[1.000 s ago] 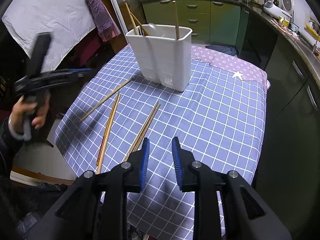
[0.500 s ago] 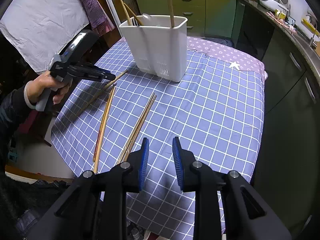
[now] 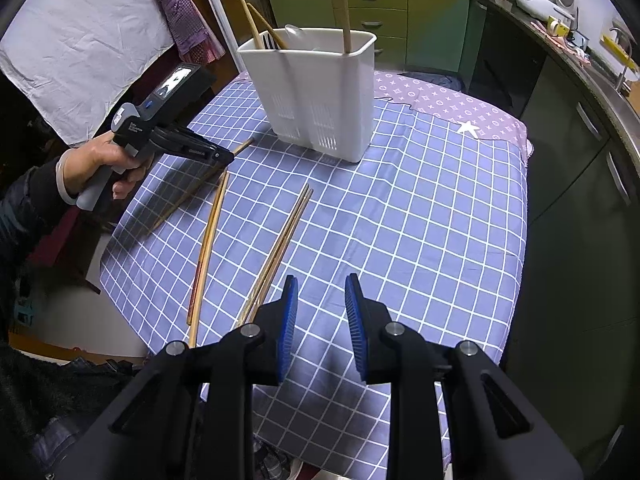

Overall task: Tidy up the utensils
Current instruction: 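Lower the left tool onto another chopstick and close on it, then lift the chopstick with the left tool and drop it into the holder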

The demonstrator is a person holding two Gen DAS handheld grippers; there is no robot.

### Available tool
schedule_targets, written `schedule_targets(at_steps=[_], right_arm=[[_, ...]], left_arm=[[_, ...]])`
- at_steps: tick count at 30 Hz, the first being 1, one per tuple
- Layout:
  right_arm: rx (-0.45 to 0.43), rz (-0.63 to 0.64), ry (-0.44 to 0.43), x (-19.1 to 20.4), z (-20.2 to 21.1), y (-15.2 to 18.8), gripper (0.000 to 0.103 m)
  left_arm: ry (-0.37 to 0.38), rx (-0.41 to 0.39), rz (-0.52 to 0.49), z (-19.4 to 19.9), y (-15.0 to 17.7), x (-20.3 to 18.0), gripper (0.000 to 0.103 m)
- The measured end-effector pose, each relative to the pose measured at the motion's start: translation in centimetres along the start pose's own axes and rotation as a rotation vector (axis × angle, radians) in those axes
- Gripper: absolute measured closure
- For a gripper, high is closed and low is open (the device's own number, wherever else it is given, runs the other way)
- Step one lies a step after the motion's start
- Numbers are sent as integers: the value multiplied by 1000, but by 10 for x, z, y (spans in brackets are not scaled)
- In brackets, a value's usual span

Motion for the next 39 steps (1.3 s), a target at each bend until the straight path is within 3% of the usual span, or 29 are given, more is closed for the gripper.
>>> schedule_targets(at_steps=[7, 17, 27, 34, 39], right_arm=[[-2, 7, -5, 6, 0, -3, 78], [-5, 10, -27, 14, -5, -5, 78], [-19, 5, -28, 14, 1, 3, 78], [-29, -6, -29, 10, 6, 8, 78], [-32, -19, -30, 4, 7, 11, 78]], left_arm=[[1, -171, 1, 51, 14, 4, 96], [7, -427, -13, 177, 58, -10, 96], [20, -505, -10, 217, 69, -13, 96], [33, -541, -12, 241, 48, -15, 96], [48, -582, -19, 282, 23, -20, 96]])
Point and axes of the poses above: each gripper's, at about its wrist camera, not at the fingertips, and z roughly against the way its jaws point, x to its left, y to its underside, the point moved 7 cm from there along -z, roughly the way its jaws point, and after that the axes turned 9 degrees about -y, right-handed, at the moved point
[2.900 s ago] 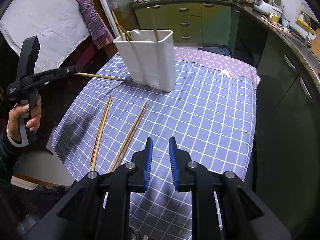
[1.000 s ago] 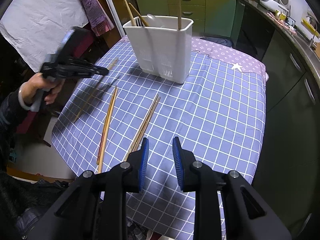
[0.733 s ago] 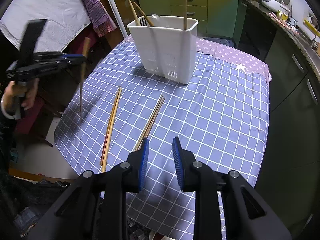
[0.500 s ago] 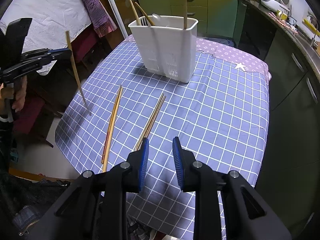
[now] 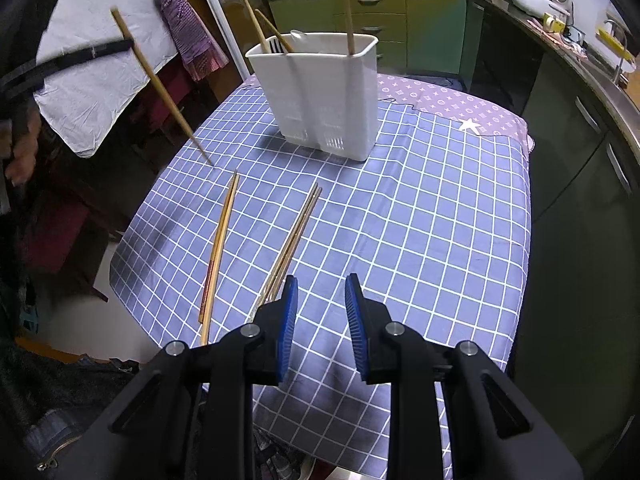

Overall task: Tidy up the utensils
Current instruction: 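Lift the chopstick with the left tool and drop it into the holder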

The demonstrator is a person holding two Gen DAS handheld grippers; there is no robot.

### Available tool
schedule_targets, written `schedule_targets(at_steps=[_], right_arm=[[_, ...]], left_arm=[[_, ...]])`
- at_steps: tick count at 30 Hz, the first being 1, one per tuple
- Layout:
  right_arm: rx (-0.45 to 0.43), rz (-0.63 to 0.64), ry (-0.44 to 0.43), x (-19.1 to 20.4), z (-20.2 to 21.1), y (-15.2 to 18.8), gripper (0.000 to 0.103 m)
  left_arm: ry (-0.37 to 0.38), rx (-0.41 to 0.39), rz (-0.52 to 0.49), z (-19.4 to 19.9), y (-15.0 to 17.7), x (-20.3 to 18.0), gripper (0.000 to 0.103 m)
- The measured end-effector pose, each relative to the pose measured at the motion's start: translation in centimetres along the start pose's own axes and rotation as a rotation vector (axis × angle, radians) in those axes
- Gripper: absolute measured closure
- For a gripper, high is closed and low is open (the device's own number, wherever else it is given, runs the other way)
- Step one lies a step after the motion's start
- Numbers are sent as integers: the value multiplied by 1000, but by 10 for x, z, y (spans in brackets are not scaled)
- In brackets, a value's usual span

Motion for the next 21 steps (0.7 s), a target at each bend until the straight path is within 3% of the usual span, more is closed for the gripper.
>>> schedule_targets(at_steps=[9, 14, 21], right_arm=[[2, -22, -14, -12, -4, 4, 78], [0, -37, -21, -17, -4, 7, 78], [-3, -57, -14, -25, -1, 13, 78]], left_arm=[[-40, -150, 2, 42, -88, -5, 96], [-62, -209, 13, 34, -118, -6, 96], [-69, -111, 55, -40, -110, 0, 96]])
Point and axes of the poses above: each gripper's, at about its wrist camera, not at the fingertips, and z roughly against the way its jaws point, x to its left, y to its underside, the point moved 7 cm from there along -z, roughly the way its jaws point, and after that the axes turned 9 degrees about -y, right-handed, at the moved point
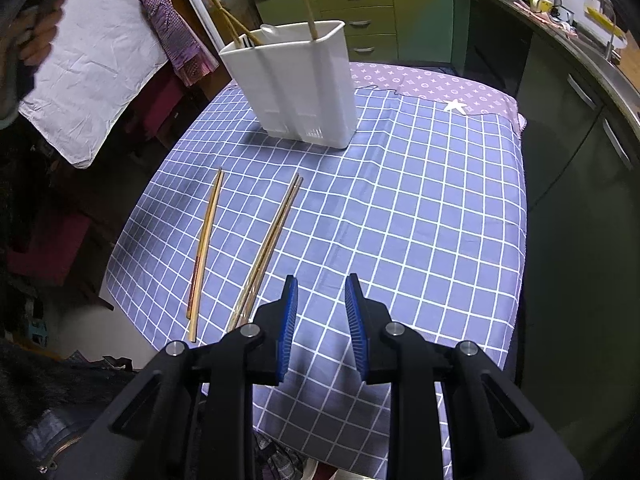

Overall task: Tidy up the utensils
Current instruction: 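Lift the chopstick with the left tool and drop it into the holder, then lower the left tool onto a pair of chopsticks and grasp one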

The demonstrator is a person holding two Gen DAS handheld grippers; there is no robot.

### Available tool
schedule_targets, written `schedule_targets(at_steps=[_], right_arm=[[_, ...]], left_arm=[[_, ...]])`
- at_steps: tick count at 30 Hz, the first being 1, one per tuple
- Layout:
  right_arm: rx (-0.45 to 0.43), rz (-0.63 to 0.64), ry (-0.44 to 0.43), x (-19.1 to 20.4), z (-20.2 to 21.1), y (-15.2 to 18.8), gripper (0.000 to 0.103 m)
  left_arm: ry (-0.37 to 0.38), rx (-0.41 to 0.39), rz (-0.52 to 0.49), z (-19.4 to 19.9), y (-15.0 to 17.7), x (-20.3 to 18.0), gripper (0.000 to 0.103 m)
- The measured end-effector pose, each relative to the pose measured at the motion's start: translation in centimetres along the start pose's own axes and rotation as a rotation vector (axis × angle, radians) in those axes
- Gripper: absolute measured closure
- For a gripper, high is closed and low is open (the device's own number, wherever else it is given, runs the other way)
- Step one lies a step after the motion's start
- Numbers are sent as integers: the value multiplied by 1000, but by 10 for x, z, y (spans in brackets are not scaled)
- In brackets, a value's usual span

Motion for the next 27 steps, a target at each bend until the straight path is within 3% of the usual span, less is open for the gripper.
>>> schedule_targets(at_steps=[8, 10, 12, 14, 18, 21, 23, 26, 27], right_arm=[[5, -18, 9, -3, -3, -1, 78], [15, -20, 6, -1, -7, -2, 78], [32, -24, 2, 1, -15, -3, 78], [49, -28, 0, 3, -22, -5, 78], [79, -51, -10, 8, -39, -11, 78], [85, -67, 1, 10, -46, -17, 78], [100, -68, 6, 14, -52, -21, 78], [128, -59, 4, 19, -62, -27, 78], [134, -56, 2, 20, -65, -28, 78]], left_arm=[[11, 144, 29, -49, 39, 5, 95], [30, 155, 38, -48, 42, 5, 90], [40, 146, 36, -38, 44, 4, 67], [39, 131, 28, -25, 48, 4, 54], [51, 166, 47, -7, 67, 4, 54], [54, 253, 89, -6, 104, 8, 54], [39, 366, 117, -20, 149, 10, 56], [49, 567, 198, -53, 217, 13, 88], [50, 614, 216, -61, 232, 12, 88]])
Point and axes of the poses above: each gripper's, at about its wrist camera, not at the fingertips, and z roughly against the way its jaws point, x to its left, y to its underside, the point moved 7 cm from there along -z, roughly the way its jaws point, and after that the axes turned 9 degrees about -y, right-handed, at the moved point
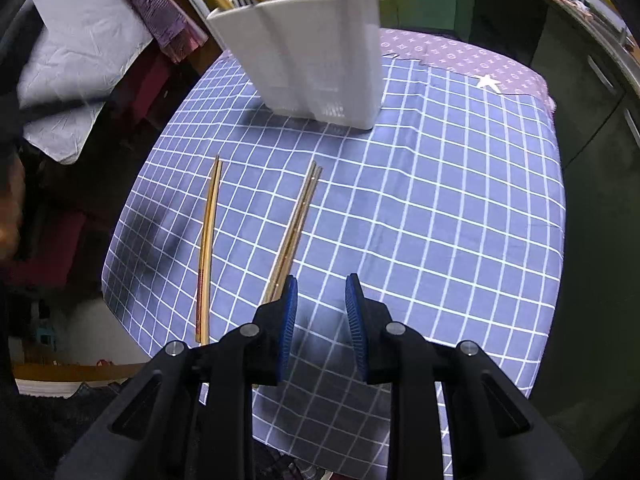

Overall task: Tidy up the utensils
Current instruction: 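Lower the left tool onto a pair of chopsticks and grasp one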

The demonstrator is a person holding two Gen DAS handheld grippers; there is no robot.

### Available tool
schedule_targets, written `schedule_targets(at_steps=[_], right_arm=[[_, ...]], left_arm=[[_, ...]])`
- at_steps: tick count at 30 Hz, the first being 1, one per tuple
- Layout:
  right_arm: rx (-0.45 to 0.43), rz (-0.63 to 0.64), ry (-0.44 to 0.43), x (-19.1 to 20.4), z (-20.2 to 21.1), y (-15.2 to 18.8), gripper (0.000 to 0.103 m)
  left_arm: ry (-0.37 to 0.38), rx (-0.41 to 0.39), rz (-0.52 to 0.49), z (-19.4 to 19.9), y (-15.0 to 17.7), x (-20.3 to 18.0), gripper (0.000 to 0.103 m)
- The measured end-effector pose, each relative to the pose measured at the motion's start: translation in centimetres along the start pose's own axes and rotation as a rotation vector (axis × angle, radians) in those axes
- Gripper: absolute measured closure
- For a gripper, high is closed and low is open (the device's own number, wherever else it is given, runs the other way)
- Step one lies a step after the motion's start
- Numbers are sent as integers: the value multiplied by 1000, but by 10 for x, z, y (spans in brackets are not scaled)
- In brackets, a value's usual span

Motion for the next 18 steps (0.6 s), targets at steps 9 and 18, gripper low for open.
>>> schedule_targets(at_steps=[9, 18], right_arm=[[53, 21, -18, 7, -18, 6, 74], [70, -3, -34, -10, -25, 11, 74]], left_arm=[[-39, 210, 111, -85, 27, 17, 88], [-70, 244, 117, -102, 17, 11, 86]])
Point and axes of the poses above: each gripper's, at about its wrist camera, not at the fingertips, and z roughly against the way its jaws point, x to its left, y to its underside, the point moved 7 cm from there along -z, roughly the way its jaws point, and after that the axes turned 9 degrees about -y, right-handed, at the moved point
